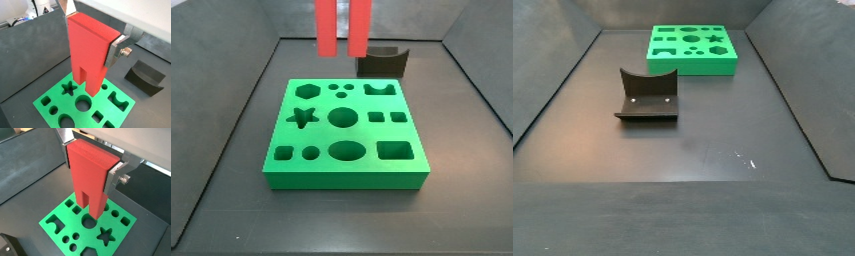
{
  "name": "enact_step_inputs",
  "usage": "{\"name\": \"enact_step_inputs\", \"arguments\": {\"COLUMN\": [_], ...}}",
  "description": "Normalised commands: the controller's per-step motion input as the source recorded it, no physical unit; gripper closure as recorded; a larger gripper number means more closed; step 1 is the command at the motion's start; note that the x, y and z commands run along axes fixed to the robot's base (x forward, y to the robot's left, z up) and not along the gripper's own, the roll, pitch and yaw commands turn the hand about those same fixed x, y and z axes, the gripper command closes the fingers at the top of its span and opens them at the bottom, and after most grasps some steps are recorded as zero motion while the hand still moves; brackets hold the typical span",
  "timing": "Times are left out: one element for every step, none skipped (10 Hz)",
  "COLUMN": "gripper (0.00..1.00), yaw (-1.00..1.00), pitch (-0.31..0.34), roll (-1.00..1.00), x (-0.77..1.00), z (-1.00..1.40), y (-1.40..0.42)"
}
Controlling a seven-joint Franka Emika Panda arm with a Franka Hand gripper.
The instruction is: Insert the double-square object.
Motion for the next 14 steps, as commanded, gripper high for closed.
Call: {"name": "enact_step_inputs", "arguments": {"gripper": [1.00, 1.00, 1.00, 1.00, 1.00, 1.00, 1.00, 1.00, 1.00, 1.00, 1.00, 1.00, 1.00, 1.00], "yaw": [-0.05, -0.01, -0.01, 0.00, 0.00, 0.00, 0.04, 0.00, 0.00, 0.00, 0.00, 0.00, 0.04, 0.00], "pitch": [-0.097, -0.046, -0.036, -0.024, 0.000, 0.027, 0.023, 0.000, 0.000, 0.000, 0.000, -0.013, -0.036, -0.050], "roll": [0.08, 0.23, 0.18, 0.12, 0.13, 0.16, 0.11, 0.06, 0.01, 0.00, 0.00, 0.00, 0.08, 0.02], "x": [0.32, 0.82, 1.00, 1.00, 1.00, 1.00, 1.00, 1.00, 1.00, 1.00, 1.00, 1.00, 0.89, 0.36], "z": [-0.40, -0.57, -0.51, -0.44, -0.39, -0.39, -0.35, -0.33, -0.37, -0.38, -0.41, -0.40, -0.49, -0.40], "y": [-0.15, -0.25, -0.17, -0.04, 0.00, 0.01, 0.08, 0.00, 0.00, 0.00, 0.00, 0.00, -0.07, -0.06]}}
